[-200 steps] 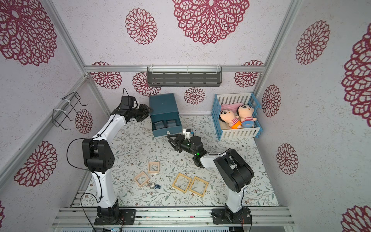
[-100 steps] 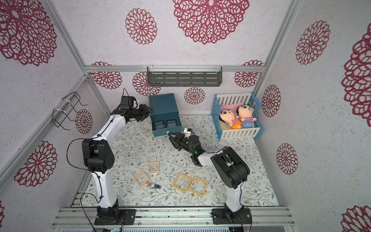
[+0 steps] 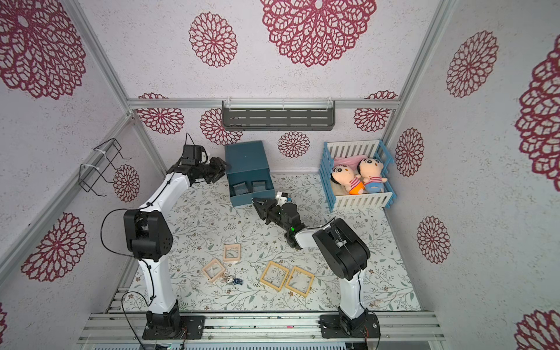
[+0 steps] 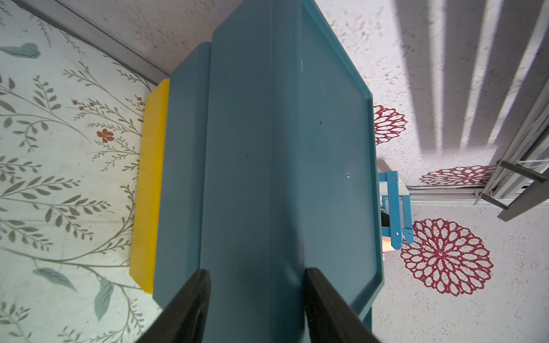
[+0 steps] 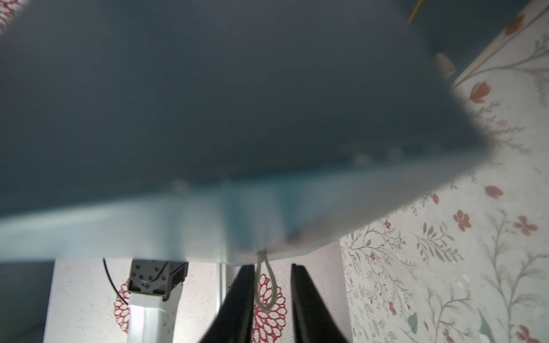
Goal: Place the brooch boxes into the drawer by color
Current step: Close the drawer in the storage box.
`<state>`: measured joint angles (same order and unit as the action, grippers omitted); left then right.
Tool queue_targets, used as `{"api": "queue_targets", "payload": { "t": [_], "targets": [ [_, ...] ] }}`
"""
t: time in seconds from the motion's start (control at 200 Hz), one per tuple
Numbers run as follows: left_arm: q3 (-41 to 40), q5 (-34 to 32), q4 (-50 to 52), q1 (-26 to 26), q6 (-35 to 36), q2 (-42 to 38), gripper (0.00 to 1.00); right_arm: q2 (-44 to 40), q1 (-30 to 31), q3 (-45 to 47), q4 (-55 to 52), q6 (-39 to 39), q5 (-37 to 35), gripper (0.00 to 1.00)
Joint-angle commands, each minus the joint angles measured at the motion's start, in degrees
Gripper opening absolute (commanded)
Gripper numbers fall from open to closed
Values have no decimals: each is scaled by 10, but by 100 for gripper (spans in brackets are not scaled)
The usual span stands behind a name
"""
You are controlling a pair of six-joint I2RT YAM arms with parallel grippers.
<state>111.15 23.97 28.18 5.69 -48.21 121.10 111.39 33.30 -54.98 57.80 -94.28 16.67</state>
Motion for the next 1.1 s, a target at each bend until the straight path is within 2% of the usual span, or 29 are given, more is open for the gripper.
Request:
{"api": "queue_targets", "payload": {
  "t": [0.0,0.05,0.55,0.891,1.096],
  "targets": [
    [-8,-2,7,-3,2,-7,56,-3,4,-15,22,-4,-23,9],
    [-8,-1,7,-4,2,-6,56,-5,4,-15,22,-5,-27,0],
    [-14,2,-1,-2,-5,-10,55,-15,5,-28,-5,-2,-48,0],
    [-32,-1,-5,-3,-6,-16,55,30,-5,-98,-41,7,-59,0],
    [-35,0,-8,-2,-6,-17,55,83,-11,-175,-71,9,-63,0]
  ]
}}
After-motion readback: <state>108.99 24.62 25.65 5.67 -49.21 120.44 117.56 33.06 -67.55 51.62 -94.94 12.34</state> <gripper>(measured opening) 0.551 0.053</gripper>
